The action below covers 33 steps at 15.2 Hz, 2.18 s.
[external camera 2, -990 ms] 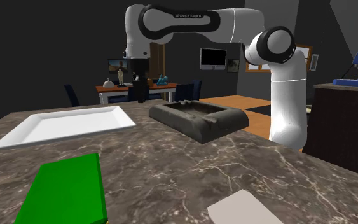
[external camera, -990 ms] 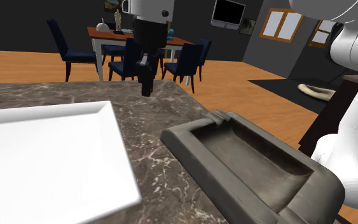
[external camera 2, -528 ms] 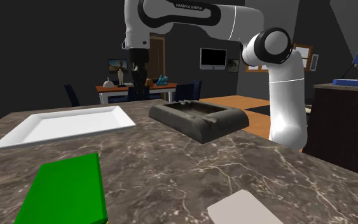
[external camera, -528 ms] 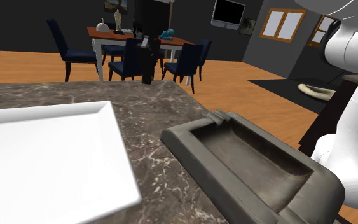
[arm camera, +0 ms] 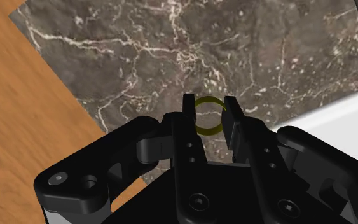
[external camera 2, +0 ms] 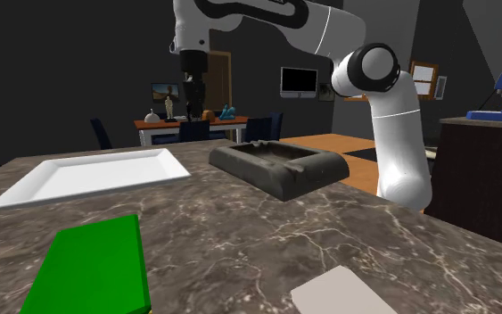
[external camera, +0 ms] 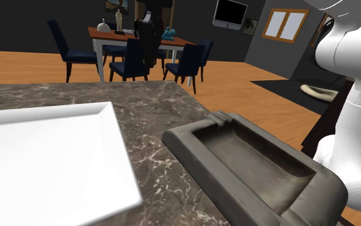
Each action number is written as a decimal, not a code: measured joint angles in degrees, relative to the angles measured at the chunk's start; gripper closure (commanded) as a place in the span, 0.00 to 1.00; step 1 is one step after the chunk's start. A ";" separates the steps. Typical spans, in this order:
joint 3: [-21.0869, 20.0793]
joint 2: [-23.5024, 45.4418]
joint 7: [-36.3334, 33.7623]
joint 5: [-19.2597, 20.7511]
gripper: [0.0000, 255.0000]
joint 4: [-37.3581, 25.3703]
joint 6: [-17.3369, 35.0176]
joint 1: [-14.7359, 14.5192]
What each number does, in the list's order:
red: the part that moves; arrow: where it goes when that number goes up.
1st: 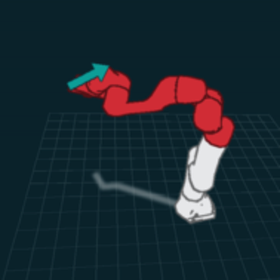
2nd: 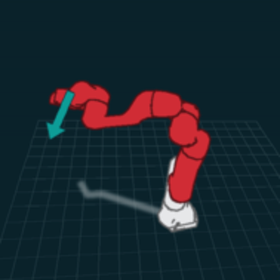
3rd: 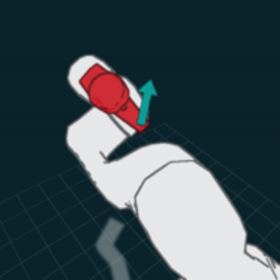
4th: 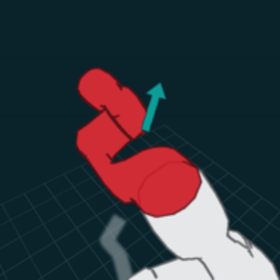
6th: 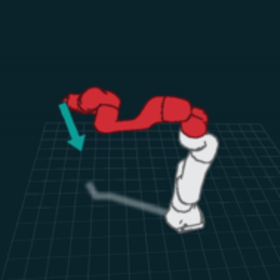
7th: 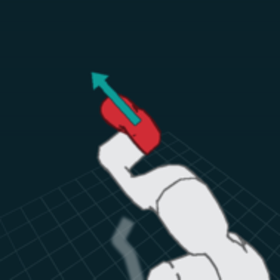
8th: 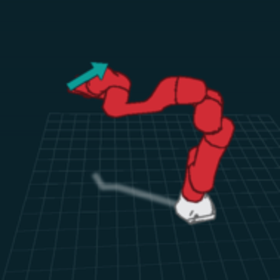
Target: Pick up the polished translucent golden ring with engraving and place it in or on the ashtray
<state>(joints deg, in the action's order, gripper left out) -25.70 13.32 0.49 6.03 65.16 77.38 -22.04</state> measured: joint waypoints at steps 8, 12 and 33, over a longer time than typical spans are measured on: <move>-0.80 -10.70 -1.61 -4.69 1.00 10.80 1.02 0.77; -1.11 -19.35 -2.89 -8.63 1.00 20.01 2.49 0.43; -3.01 -44.13 -8.60 -20.21 1.00 45.74 6.17 -5.53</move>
<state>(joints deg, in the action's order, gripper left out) -28.71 -30.80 -8.11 -14.18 110.91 83.55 -27.57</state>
